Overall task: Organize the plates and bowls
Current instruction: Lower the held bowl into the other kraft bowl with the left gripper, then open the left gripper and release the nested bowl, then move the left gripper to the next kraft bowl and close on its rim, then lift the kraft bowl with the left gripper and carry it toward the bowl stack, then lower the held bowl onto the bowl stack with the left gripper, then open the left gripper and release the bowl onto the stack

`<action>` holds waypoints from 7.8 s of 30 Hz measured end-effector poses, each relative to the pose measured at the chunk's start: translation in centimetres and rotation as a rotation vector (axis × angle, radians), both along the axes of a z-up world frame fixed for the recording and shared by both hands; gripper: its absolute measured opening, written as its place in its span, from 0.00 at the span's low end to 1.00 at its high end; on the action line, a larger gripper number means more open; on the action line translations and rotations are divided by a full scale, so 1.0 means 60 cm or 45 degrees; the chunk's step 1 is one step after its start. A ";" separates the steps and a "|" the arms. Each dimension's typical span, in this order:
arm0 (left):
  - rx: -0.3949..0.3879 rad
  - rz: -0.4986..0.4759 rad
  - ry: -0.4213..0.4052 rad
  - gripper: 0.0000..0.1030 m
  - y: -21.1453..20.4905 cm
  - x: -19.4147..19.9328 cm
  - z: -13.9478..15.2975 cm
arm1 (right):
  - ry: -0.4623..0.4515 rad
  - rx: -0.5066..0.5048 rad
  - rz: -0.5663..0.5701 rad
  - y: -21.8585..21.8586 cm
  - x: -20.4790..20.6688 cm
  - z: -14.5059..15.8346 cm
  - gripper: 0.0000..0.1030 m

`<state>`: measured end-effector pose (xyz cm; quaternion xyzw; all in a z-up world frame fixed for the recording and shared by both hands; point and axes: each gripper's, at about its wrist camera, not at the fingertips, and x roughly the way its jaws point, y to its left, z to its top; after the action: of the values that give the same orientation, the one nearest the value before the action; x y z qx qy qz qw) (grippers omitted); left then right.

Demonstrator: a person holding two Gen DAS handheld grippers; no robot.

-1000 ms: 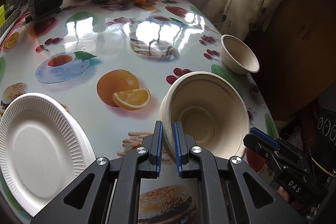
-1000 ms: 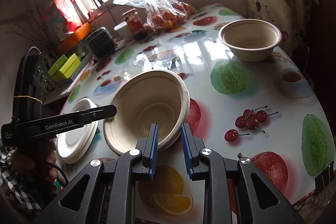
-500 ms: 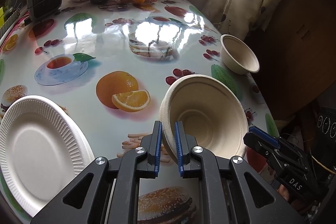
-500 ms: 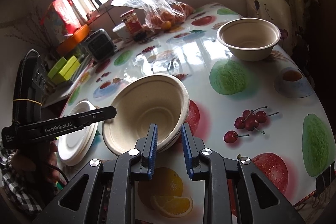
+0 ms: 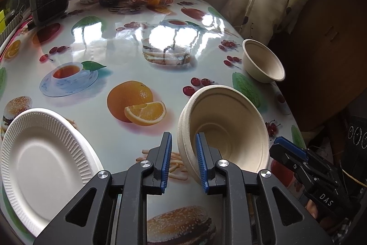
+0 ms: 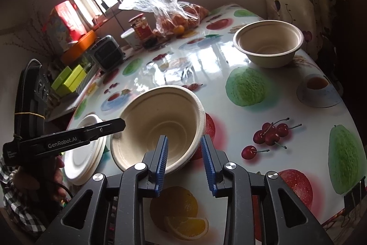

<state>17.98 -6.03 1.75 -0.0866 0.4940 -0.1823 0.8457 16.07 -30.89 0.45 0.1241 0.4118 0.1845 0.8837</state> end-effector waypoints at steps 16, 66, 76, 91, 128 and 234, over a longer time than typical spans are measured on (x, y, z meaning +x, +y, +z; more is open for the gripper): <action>0.015 -0.058 -0.088 0.22 -0.046 0.044 0.058 | -0.053 0.001 -0.113 -0.055 0.017 0.025 0.39; 0.068 -0.241 0.139 0.22 -0.291 0.291 -0.004 | -0.018 -0.112 -0.369 -0.239 0.218 0.007 0.40; 0.052 -0.236 0.157 0.22 -0.291 0.292 -0.010 | -0.004 -0.096 -0.337 -0.233 0.224 0.001 0.23; 0.036 -0.243 0.151 0.10 -0.294 0.290 -0.008 | -0.003 -0.103 -0.331 -0.228 0.227 -0.001 0.19; -0.037 -0.224 0.047 0.10 -0.221 0.196 0.059 | -0.102 -0.078 -0.295 -0.178 0.133 0.052 0.19; -0.092 -0.024 0.045 0.10 0.024 -0.007 0.010 | -0.048 -0.046 -0.087 0.027 -0.024 -0.002 0.19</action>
<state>17.53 -4.59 2.32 -0.1156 0.5027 -0.2063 0.8315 14.65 -29.29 0.33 0.1187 0.3940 0.1488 0.8992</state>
